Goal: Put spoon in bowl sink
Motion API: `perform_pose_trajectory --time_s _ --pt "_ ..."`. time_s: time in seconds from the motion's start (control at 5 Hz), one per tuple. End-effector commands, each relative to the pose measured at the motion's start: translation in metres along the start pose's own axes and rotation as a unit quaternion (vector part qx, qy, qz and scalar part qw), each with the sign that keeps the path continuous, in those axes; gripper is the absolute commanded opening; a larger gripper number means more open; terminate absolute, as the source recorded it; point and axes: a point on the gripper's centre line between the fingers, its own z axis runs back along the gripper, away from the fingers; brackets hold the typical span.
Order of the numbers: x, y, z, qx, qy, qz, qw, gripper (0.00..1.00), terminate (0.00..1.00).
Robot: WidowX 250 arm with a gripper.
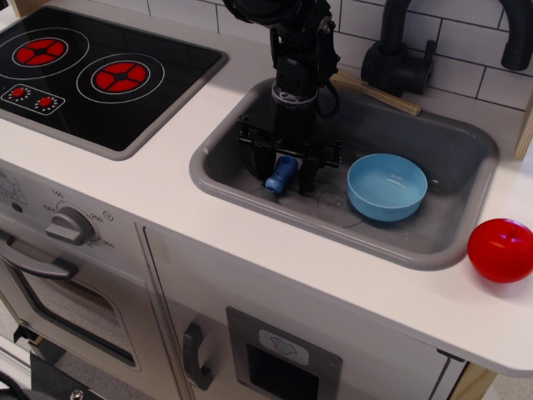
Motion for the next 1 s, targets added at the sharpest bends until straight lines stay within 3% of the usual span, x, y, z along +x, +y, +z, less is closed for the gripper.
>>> perform_pose_trajectory --time_s 0.0,0.4,0.6,0.8 --pt "0.019 0.017 0.040 -0.005 -0.036 0.043 0.9984 0.00 0.00" --pt "0.016 0.025 0.074 -0.022 -0.072 0.080 0.9939 0.00 0.00" --pt "0.028 0.012 0.112 -0.039 -0.105 0.097 0.9889 0.00 0.00" --pt "0.028 -0.001 0.122 -0.058 -0.114 0.111 0.9855 0.00 0.00"
